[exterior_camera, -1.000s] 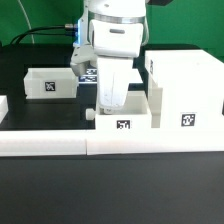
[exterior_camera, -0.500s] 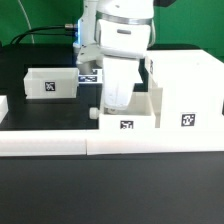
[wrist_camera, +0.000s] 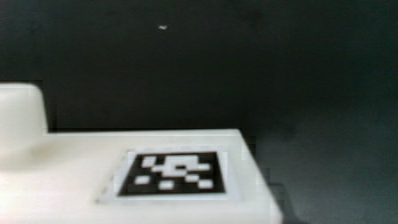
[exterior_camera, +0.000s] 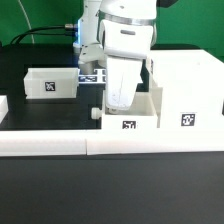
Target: Assemble drawer
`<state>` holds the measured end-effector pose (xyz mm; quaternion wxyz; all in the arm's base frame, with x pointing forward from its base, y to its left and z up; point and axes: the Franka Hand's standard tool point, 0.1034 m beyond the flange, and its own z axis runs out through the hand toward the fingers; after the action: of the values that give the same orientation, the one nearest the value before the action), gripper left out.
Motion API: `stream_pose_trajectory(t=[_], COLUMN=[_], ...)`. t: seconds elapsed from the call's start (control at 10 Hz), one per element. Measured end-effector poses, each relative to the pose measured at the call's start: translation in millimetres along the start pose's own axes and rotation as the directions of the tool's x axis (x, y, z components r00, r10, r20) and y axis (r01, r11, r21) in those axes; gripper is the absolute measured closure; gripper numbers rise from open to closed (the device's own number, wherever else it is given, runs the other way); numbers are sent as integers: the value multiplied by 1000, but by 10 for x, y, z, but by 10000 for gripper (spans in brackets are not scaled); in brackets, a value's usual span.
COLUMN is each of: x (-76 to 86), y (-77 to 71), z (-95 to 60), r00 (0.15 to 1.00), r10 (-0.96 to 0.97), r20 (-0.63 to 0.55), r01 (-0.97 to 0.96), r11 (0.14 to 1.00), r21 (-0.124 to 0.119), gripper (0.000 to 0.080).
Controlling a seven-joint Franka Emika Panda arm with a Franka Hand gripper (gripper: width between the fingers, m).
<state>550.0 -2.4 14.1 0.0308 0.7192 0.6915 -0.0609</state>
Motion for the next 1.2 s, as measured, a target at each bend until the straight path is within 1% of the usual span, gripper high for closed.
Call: stream_pose_trajectory(t=[0.2,0.3,0.4,0.6,0.9,1.2], x=[6,9,23,33,24,21], y=[22,28,31,9,6,-29], z=[-17,-7,1,22,27,34], r00=[1000,1000,1000,1000,1000,1000], r10=[18,17,16,13,14,-6], r20=[-9,-11,-17,-21,-20,-9], r01=[-18,-17,-17,-14,-15,6], r11=[1000,999,999,998,998,1000], r21=[-24,-32,-48,-58,-56,-28], gripper=[757,757,757,757,757,757])
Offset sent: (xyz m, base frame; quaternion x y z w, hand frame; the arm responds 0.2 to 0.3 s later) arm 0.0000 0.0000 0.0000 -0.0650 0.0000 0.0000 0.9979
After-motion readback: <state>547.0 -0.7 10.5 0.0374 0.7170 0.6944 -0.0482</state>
